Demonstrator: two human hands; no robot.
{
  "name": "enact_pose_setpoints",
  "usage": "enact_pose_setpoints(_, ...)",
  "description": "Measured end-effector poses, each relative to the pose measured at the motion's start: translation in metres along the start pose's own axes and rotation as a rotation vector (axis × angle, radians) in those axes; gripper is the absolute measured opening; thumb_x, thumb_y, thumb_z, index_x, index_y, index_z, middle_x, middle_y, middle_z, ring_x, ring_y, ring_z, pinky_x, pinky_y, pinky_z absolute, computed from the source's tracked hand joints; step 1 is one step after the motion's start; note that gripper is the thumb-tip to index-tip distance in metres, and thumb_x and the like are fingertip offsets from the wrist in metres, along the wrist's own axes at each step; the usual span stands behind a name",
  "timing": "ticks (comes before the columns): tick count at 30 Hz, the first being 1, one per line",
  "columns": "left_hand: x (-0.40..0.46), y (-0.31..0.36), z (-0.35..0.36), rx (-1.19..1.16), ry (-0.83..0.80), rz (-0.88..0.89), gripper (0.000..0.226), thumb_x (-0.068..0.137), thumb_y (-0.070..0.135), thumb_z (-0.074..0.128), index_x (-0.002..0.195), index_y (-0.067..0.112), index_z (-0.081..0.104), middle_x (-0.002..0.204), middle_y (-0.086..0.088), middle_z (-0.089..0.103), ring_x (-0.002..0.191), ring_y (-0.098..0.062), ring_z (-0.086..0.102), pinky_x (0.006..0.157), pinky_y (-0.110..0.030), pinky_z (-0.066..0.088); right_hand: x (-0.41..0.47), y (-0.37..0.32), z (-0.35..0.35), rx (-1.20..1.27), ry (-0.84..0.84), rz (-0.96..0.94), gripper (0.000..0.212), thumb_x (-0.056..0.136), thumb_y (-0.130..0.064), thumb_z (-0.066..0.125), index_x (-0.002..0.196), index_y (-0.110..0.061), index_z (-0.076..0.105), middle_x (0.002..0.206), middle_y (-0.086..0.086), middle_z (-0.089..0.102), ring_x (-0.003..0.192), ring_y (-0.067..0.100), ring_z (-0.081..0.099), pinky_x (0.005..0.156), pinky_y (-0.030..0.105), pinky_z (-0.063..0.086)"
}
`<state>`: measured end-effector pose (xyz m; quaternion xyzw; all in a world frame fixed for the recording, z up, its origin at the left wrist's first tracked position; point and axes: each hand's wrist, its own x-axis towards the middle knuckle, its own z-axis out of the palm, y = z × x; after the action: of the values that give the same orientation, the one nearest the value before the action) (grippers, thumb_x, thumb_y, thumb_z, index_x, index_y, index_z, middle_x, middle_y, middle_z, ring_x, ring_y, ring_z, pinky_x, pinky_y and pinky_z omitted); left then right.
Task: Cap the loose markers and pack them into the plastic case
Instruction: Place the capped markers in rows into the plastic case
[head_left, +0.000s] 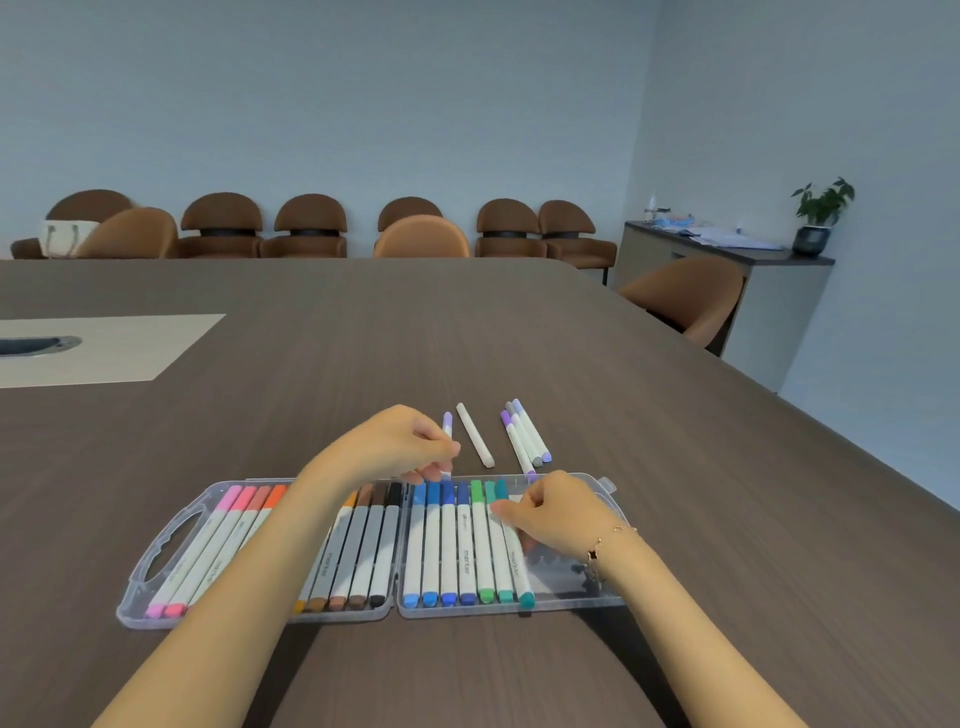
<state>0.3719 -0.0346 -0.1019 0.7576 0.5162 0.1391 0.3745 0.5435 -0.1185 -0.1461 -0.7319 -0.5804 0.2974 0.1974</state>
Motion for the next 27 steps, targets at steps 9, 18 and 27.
enact_pose_setpoints(9, 0.014, -0.019, 0.013, 0.052, 0.092, -0.008, 0.014, 0.092, 0.015, 0.055, 0.093, 0.015, 0.069, 0.086, 0.002, 0.067, 0.071, -0.005, 0.061, 0.054, -0.010, 0.044, 0.002, 0.005, 0.008, -0.186, 0.088, -0.080, 0.037, 0.093, -0.046, 0.047, 0.072, -0.016, 0.053, 0.068, 0.003, 0.054, 0.058, 0.010, 0.047, 0.057, 0.020, 0.040)
enact_pose_setpoints(18, 0.019, -0.031, 0.011, 0.044, 0.165, -0.023, 0.016, 0.092, 0.011, 0.053, 0.090, 0.014, 0.069, 0.094, -0.005, 0.069, 0.081, -0.011, 0.062, 0.066, -0.017, 0.049, -0.003, 0.009, -0.004, -0.112, -0.150, -0.133, 0.027, 0.094, -0.038, 0.050, 0.082, -0.014, 0.052, 0.098, 0.004, 0.067, 0.061, 0.005, 0.051, 0.051, 0.013, 0.034)
enact_pose_setpoints(27, 0.045, -0.024, 0.012, 0.034, 0.249, -0.068, 0.020, 0.090, 0.021, 0.061, 0.092, 0.005, 0.072, 0.099, -0.017, 0.068, 0.079, -0.017, 0.057, 0.065, -0.021, 0.047, 0.002, 0.004, -0.024, -0.223, -0.229, -0.129, 0.032, 0.092, -0.042, 0.052, 0.082, -0.012, 0.060, 0.075, -0.001, 0.058, 0.058, 0.004, 0.046, 0.055, 0.014, 0.036)
